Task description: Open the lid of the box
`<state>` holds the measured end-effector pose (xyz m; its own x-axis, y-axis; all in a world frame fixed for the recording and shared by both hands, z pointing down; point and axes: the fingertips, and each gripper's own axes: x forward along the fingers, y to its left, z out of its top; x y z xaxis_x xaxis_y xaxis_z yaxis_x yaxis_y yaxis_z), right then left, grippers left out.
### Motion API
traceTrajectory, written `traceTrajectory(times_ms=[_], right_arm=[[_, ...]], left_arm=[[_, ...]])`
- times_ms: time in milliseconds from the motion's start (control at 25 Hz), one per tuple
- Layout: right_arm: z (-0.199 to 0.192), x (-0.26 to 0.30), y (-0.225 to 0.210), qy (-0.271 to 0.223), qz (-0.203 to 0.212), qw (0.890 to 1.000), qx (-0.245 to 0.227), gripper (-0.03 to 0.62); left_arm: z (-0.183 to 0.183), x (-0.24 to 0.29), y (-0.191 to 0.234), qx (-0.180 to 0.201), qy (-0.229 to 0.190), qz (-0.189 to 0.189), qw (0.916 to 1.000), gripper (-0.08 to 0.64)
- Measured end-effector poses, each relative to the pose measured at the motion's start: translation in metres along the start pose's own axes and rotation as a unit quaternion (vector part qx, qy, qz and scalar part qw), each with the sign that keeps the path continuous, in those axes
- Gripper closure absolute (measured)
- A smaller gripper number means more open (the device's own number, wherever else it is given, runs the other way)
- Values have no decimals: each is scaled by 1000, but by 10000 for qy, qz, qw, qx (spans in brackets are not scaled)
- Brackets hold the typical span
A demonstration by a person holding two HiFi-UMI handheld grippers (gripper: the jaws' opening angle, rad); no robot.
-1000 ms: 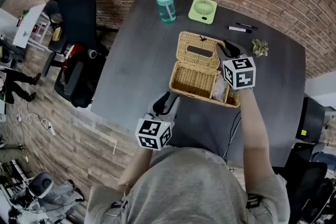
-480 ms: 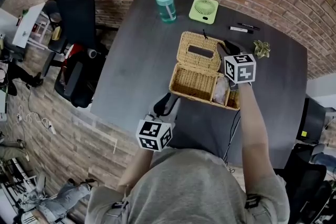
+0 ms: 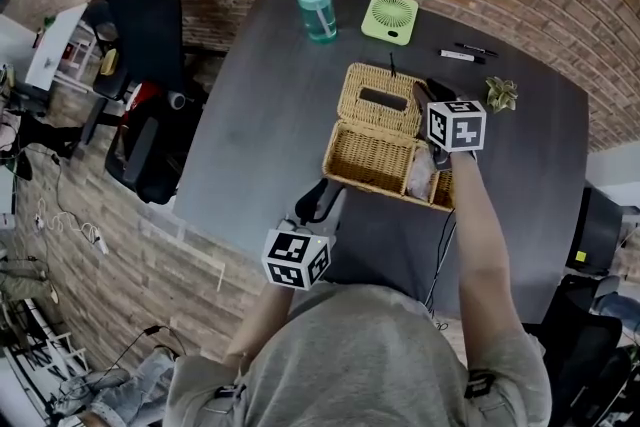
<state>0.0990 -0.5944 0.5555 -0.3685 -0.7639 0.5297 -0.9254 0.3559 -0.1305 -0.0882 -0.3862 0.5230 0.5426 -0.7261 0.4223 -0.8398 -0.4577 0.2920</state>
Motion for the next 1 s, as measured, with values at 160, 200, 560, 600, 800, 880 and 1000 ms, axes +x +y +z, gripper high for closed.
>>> traceTrajectory(times_ms=[160, 200, 560, 600, 800, 880, 1000], right_arm=[[-6, 5, -3, 90, -65, 9999, 45, 485], [-7, 6, -3, 122, -91, 9999, 32, 485], [-18, 12, -5, 315, -179, 9993, 114, 488], [-18, 11, -5, 312, -177, 9993, 112, 488], [-12, 5, -1, 225, -159, 9996, 62, 488], [-9, -1, 2, 173, -147, 9997, 48, 488], [-3, -15, 10, 19, -73, 10000, 32, 489]], left_arm=[[-1, -1, 0, -1, 4, 28, 10000, 410], [-1, -1, 0, -4, 1, 36, 10000, 410], [1, -6, 3, 2, -27, 91, 10000, 410], [1, -6, 3, 1, -31, 98, 9999, 410], [2, -9, -1, 9, -96, 115, 9999, 410], [3, -11, -4, 26, -130, 116, 9998, 410], [5, -15, -8, 61, -189, 140, 9997, 410]])
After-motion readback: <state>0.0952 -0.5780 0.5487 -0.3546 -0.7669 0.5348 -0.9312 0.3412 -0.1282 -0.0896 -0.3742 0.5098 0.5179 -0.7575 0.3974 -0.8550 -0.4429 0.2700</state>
